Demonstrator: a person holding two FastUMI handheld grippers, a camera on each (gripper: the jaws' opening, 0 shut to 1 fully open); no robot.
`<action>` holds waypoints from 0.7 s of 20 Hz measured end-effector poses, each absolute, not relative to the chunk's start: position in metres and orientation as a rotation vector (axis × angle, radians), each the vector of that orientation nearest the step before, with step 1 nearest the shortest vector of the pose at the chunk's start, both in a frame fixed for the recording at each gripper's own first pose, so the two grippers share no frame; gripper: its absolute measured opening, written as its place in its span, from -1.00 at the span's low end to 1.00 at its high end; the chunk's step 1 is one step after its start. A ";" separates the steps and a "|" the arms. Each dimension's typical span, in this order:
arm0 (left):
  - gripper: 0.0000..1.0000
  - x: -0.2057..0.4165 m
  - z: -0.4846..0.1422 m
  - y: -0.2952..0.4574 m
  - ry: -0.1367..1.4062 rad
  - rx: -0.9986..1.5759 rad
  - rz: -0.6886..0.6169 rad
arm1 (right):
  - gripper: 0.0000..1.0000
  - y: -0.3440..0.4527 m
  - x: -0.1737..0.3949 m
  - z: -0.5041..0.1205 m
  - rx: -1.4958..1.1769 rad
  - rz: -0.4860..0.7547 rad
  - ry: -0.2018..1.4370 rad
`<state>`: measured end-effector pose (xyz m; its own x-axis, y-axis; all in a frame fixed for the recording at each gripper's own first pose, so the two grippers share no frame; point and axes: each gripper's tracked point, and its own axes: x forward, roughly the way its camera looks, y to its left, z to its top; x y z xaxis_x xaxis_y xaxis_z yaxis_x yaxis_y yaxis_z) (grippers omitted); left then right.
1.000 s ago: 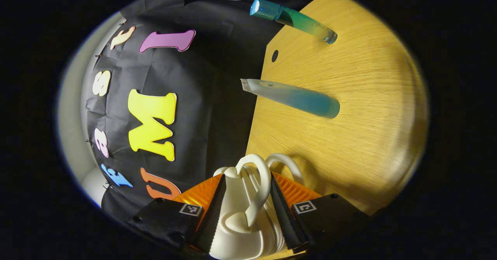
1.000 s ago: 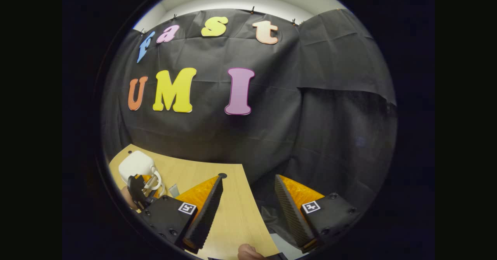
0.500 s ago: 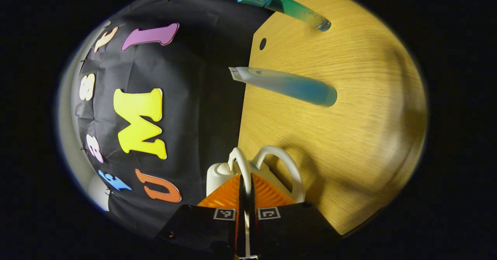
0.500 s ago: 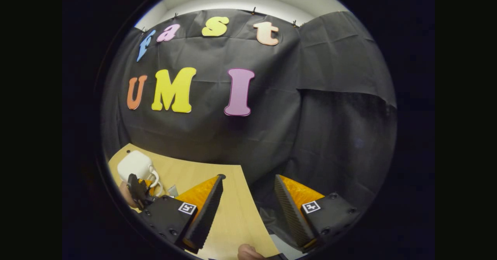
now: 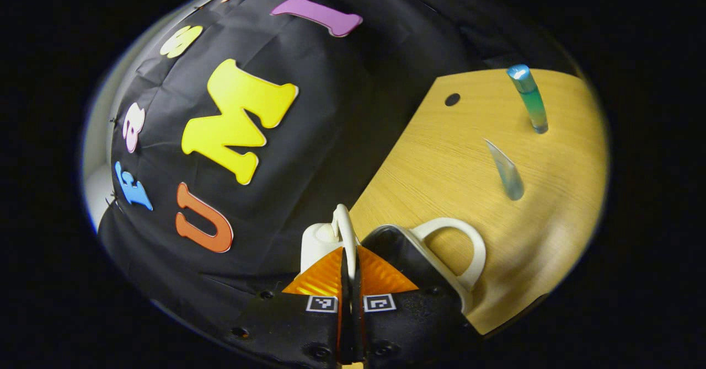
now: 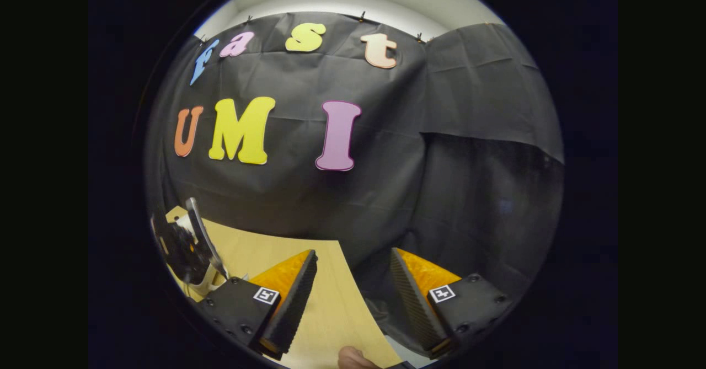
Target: First open the suitcase, pack the skin care products into it, and then close the suitcase.
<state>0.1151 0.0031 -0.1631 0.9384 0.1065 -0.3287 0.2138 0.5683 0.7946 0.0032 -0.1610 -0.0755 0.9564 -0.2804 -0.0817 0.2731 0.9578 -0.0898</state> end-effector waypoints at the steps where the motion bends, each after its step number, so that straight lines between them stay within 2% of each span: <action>1: -0.94 0.116 -0.151 0.015 0.355 0.934 -0.057 | 0.60 -0.152 0.006 -0.075 -0.080 -0.277 0.096; 9: -0.94 0.126 -0.089 0.130 0.347 0.649 -0.044 | 0.60 -0.074 0.035 -0.079 -0.052 -0.237 0.141; 14: -0.94 0.128 -0.089 0.228 0.333 0.681 0.029 | 0.60 -0.051 0.036 -0.085 -0.052 -0.272 0.172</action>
